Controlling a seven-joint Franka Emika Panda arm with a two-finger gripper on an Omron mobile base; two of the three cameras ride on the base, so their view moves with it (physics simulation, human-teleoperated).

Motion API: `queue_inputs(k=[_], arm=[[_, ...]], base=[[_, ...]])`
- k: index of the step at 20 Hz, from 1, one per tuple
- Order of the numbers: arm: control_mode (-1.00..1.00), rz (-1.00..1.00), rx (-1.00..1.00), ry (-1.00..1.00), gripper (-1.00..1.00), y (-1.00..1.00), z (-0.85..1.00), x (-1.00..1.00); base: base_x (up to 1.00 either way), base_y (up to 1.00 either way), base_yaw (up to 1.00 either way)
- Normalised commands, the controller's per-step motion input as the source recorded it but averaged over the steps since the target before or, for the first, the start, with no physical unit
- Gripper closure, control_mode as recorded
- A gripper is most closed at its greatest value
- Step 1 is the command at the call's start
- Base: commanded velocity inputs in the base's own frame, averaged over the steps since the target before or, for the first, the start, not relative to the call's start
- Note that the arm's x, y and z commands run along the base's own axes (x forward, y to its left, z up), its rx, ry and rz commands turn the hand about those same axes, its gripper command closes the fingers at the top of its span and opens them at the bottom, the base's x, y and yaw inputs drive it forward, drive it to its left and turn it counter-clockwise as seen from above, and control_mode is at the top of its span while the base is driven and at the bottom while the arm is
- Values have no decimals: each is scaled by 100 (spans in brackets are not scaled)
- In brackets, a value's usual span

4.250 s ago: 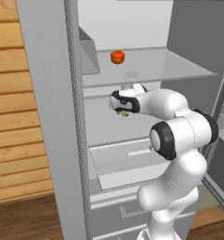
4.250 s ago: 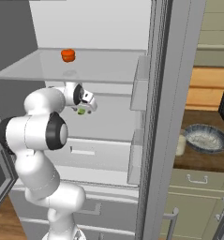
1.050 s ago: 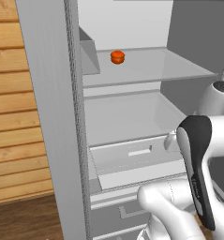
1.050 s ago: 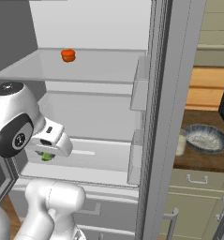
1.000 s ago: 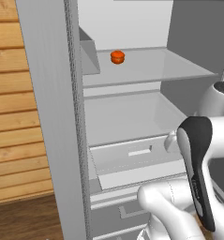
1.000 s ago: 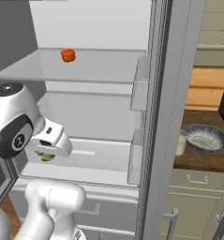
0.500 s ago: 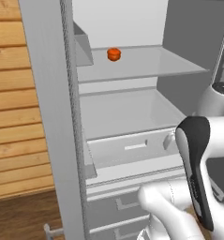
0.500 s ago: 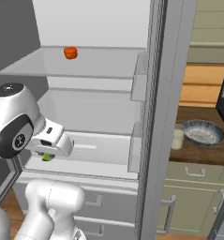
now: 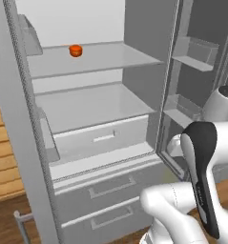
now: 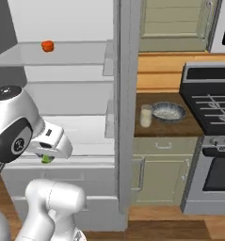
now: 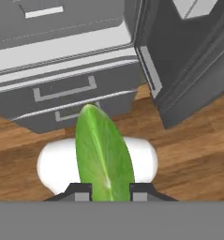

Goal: Grab a lemon wedge from the fridge and one ice cube from the ice bowl, and put them in the glass of lemonade.

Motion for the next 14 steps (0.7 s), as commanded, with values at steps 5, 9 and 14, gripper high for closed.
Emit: queue_inputs(k=[5, 9, 14], arm=[[100, 0, 0, 0, 100, 0, 0, 0], [100, 0, 0, 0, 100, 0, 0, 0], [100, 0, 0, 0, 100, 0, 0, 0]], base=[[2, -23, -89], [8, -62, -75], [76, -51, -34]])
